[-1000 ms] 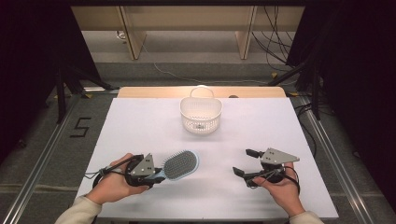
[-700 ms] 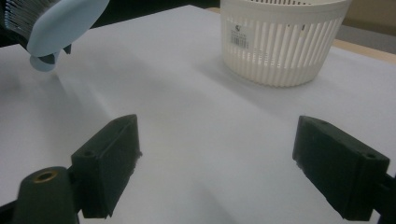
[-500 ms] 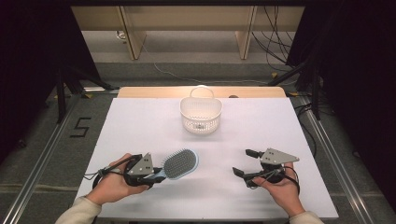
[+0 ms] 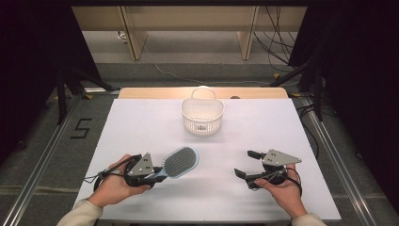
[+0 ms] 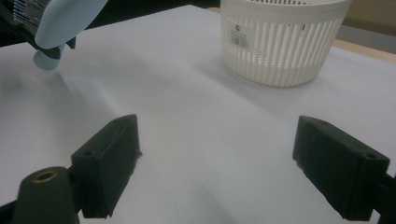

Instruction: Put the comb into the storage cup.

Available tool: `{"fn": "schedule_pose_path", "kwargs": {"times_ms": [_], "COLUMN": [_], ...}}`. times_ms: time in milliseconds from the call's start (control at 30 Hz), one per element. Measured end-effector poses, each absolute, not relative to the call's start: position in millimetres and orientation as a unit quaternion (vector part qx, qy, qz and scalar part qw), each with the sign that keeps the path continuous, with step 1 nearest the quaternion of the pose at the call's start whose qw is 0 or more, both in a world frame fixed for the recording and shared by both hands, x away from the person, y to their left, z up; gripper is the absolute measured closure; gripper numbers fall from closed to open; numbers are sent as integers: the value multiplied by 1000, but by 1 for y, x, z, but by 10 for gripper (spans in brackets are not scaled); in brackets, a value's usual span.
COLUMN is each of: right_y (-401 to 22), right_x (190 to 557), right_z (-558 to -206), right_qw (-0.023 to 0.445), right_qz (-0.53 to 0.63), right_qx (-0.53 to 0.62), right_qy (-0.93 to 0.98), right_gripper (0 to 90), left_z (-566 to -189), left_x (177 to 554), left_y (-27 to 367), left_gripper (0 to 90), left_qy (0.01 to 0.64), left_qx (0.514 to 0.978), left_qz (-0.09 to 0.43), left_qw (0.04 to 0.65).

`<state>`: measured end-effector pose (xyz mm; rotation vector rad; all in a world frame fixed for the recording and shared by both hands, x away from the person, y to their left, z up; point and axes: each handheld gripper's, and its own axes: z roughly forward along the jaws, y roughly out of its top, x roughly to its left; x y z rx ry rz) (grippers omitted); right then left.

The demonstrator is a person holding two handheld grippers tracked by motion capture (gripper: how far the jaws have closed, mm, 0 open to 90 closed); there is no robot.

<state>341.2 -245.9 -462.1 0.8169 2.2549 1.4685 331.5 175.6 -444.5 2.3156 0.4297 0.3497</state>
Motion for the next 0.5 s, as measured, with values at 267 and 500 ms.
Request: {"fn": "schedule_pose_path", "kwargs": {"times_ms": [267,500], "right_y": [-246,-246], "right_x": [341,341], "right_z": [-462,-462], "right_qw": [164,164], "right_qz": [516,515], "right_qx": [286,287], "right_qy": [791,791], "right_gripper": [158,158], "left_z": [-445,-445], "left_x": [333,334], "left_y": [177,178], "left_gripper": [696,696], "left_qy": [176,183], "left_qx": [899,893], "left_qz": [138,143], "left_qw": [377,386]}}
